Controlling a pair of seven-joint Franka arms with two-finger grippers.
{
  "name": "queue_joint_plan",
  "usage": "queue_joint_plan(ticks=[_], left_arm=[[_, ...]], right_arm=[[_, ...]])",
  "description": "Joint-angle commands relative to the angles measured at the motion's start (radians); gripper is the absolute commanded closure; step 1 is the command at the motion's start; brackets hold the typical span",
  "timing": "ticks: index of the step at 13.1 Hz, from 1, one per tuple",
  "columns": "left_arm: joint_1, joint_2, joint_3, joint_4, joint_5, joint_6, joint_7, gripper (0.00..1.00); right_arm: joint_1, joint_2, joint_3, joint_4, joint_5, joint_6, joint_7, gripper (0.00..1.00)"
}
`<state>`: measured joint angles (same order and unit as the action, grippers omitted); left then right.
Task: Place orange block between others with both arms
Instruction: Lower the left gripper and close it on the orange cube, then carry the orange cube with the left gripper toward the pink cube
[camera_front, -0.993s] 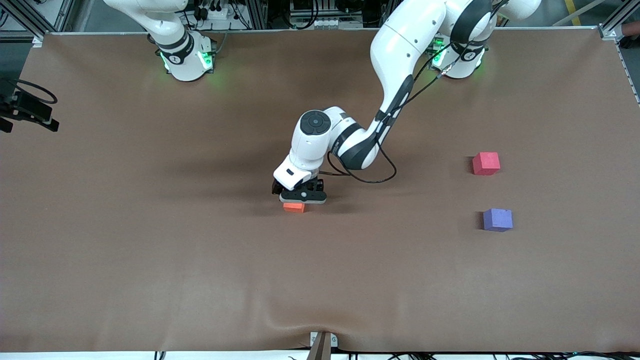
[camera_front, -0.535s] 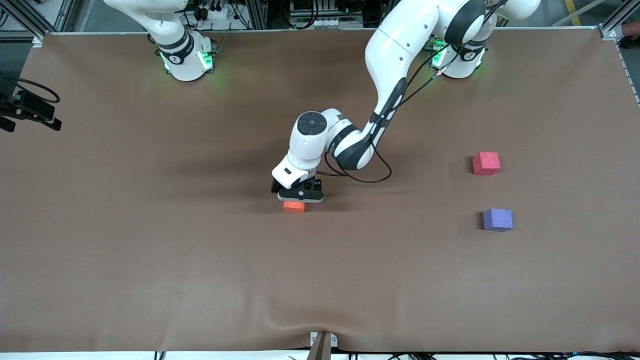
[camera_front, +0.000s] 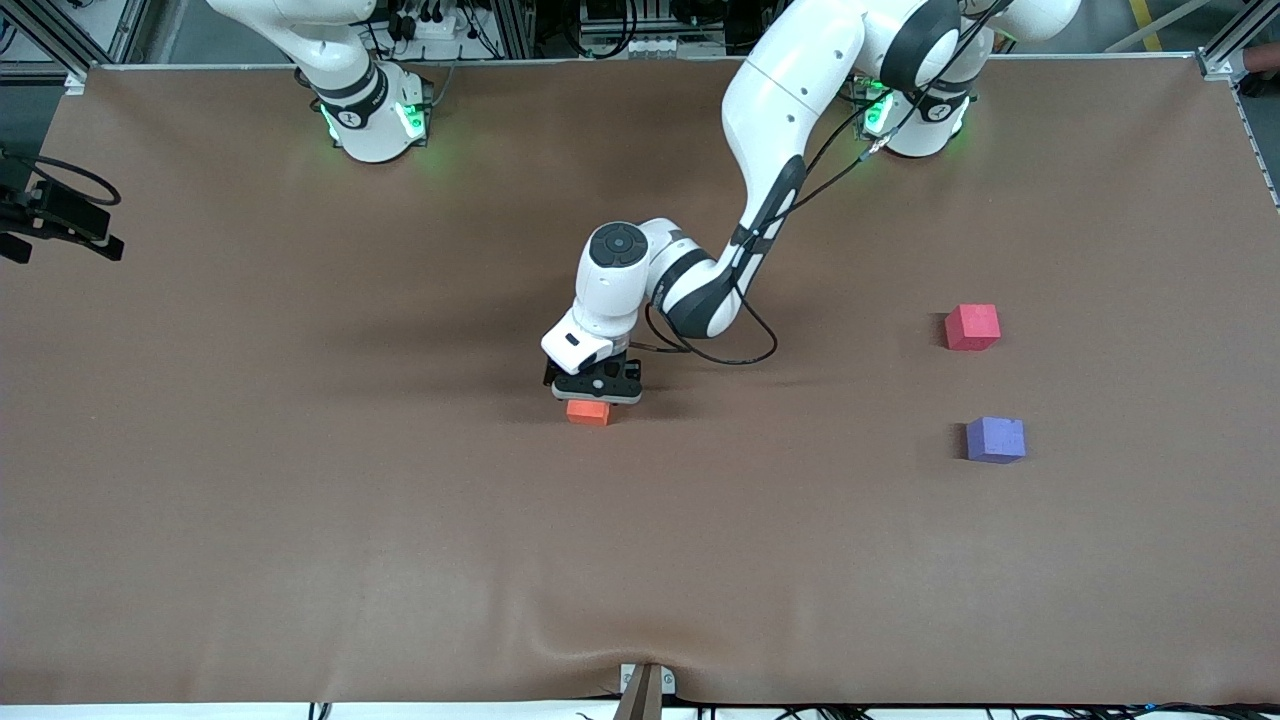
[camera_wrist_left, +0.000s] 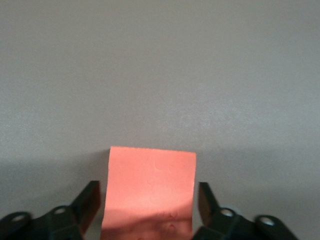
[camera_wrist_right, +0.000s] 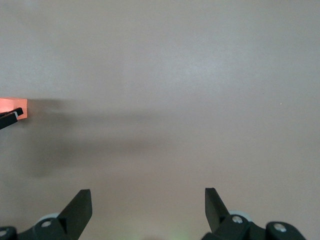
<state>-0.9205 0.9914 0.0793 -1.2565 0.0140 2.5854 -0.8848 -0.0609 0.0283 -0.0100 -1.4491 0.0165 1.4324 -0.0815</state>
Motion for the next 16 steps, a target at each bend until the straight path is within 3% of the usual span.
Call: queue_joint_plan(ticks=[1, 2, 5, 8, 11, 13, 16], left_arm=[[-0.011, 0.007, 0.016, 0.022, 0.017, -0.01, 0.013, 0.8], [-0.011, -0.003, 0.016, 0.022, 0.027, -0.036, 0.015, 0.86], [0.002, -0.069, 0.027, 0.022, 0.027, -0.146, 0.018, 0.86], [0.057, -0.129, 0.025, 0.008, 0.024, -0.192, 0.017, 0.74], [0.126, -0.195, 0.016, 0.0, 0.018, -0.292, 0.02, 0.76], [0.172, -0.233, 0.016, -0.006, 0.017, -0.359, 0.056, 0.84], [0.236, -0.302, 0.014, -0.098, 0.017, -0.369, 0.11, 0.84]], right_arm=[[0.004, -0.005, -0.001, 0.003, -0.003, -0.01, -0.003, 0.0], [0.004, -0.005, -0.001, 0.003, -0.003, -0.012, -0.003, 0.0], [0.004, -0.005, -0.001, 0.003, -0.003, -0.012, -0.004, 0.0], [0.004, -0.005, -0.001, 0.003, -0.003, -0.01, -0.004, 0.0], [0.004, -0.005, -0.001, 0.003, -0.003, -0.012, -0.004, 0.0], [0.013, -0.005, -0.001, 0.003, -0.006, -0.012, -0.004, 0.0], [0.013, -0.005, -0.001, 0.003, -0.009, -0.021, -0.004, 0.0]])
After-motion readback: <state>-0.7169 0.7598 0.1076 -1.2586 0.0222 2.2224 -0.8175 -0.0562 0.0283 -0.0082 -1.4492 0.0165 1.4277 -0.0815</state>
